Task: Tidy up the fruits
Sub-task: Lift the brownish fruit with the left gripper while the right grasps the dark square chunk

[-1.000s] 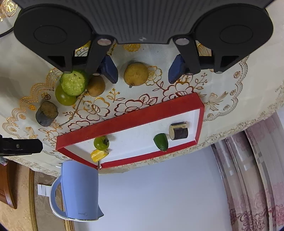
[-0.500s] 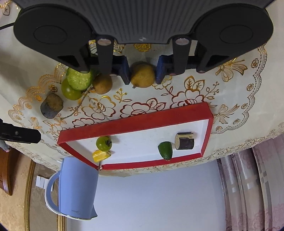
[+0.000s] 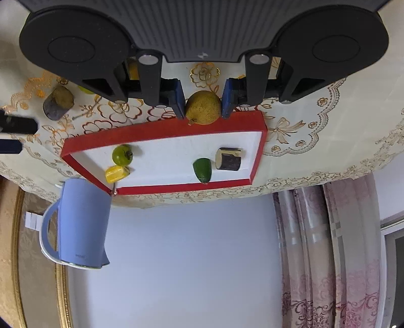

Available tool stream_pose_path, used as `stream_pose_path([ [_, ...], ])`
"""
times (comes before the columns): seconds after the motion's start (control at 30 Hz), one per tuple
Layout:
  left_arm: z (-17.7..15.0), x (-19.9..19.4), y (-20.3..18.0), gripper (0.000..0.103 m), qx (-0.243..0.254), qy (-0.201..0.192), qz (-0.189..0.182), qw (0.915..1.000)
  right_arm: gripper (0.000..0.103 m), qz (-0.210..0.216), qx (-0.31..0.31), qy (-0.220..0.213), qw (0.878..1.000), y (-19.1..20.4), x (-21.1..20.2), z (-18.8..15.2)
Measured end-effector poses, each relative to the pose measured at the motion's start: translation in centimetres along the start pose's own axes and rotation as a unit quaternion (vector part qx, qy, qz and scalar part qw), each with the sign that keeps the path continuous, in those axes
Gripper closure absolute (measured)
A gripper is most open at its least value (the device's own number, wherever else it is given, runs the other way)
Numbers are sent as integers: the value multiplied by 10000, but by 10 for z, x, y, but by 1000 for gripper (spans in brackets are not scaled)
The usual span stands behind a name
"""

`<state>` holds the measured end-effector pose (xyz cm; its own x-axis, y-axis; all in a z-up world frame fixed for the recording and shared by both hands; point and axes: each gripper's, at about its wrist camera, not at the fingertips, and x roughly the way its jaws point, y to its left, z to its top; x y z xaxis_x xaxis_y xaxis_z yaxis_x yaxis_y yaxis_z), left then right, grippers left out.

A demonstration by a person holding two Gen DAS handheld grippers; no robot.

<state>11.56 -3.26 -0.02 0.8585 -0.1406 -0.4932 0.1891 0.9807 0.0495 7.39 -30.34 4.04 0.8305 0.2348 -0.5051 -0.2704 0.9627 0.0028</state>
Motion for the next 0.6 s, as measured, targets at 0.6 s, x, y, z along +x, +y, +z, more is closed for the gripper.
stream_pose_path([
  [0.6,-2,-4,11,74,-225,1,6,9997,50,72,-579,586,9966,29,30,-7],
])
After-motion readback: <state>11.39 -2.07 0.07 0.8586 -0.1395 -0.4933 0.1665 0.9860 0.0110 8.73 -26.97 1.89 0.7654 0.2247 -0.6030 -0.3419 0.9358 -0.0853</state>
